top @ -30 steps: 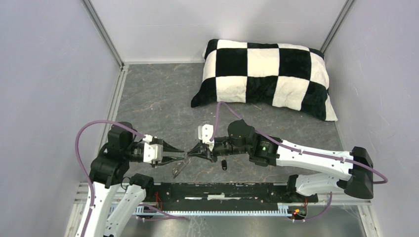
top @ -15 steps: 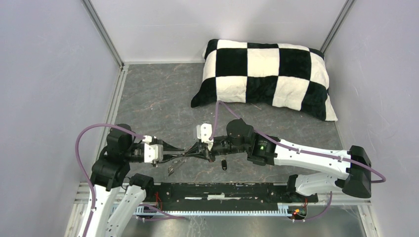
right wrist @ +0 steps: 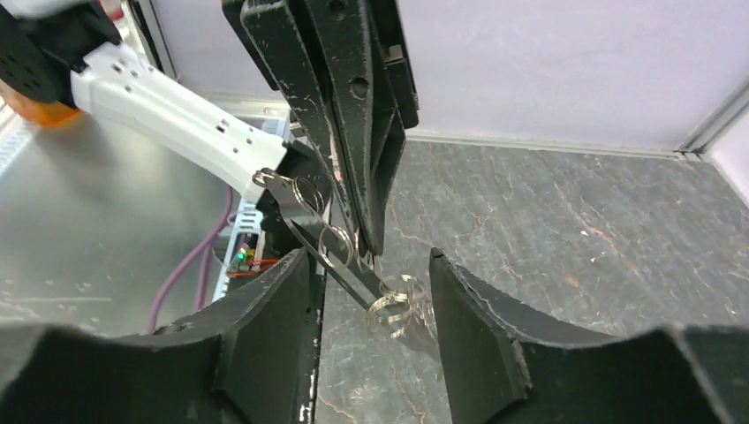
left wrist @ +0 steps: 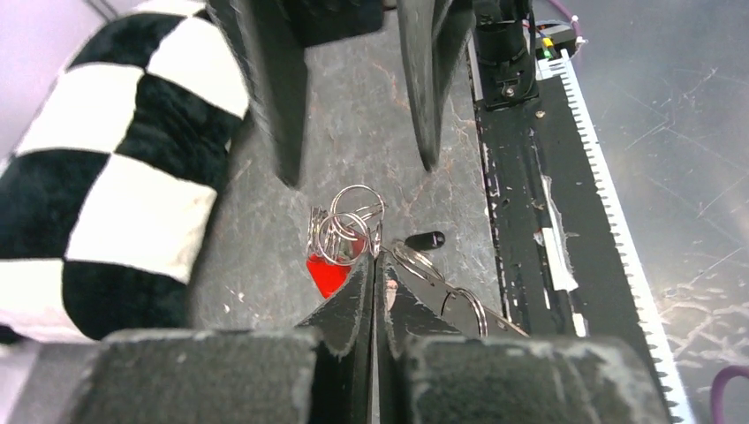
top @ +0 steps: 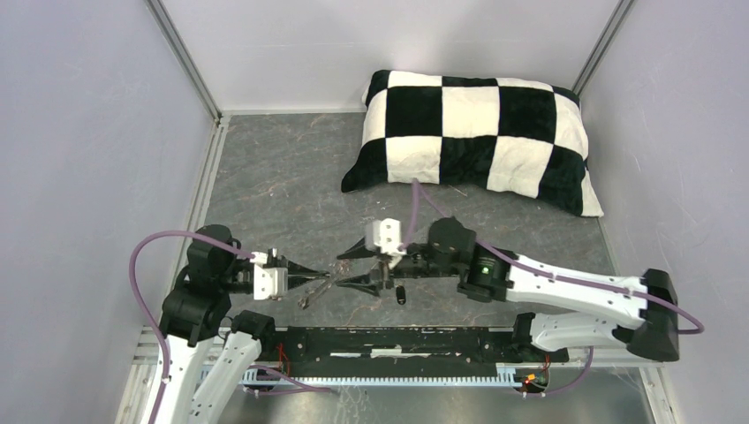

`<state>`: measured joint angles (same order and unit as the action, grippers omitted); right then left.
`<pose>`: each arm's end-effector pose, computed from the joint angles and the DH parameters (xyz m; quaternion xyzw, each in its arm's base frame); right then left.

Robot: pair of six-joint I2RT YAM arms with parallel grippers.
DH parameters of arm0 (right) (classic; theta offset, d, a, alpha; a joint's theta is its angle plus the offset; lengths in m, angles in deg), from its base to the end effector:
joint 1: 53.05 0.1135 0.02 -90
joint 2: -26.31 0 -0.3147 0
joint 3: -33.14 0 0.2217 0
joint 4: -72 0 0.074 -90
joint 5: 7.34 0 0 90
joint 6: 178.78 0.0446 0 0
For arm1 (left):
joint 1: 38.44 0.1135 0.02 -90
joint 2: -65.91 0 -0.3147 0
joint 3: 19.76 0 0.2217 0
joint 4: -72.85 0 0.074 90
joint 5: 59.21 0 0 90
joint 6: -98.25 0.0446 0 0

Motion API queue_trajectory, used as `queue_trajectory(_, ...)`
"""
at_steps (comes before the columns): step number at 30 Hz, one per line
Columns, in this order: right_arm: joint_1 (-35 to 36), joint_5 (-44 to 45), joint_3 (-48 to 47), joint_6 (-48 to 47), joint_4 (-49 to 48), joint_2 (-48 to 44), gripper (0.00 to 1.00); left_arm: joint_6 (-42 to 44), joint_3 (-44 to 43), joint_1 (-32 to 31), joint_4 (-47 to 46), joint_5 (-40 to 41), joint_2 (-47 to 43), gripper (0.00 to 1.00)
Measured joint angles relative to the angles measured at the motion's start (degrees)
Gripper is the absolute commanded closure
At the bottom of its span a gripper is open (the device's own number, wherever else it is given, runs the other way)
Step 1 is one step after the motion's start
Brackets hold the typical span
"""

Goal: Put the keys on the keyring

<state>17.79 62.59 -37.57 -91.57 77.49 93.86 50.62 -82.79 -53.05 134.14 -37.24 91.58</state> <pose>0.0633 0.2289 0.4119 -0.5223 0.4963 0.4858 0.4949 -0.0148 -0.0389 0.3476 0.5995 0.4653 -0.3469 0.5512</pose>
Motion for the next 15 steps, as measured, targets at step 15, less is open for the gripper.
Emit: queue_trajectory(15,0.02,10.19,10.05,1.77,-11.10,-17.22,0.34,18.14,-12.55,0.00,-2.60,-12.17,4.68,0.98)
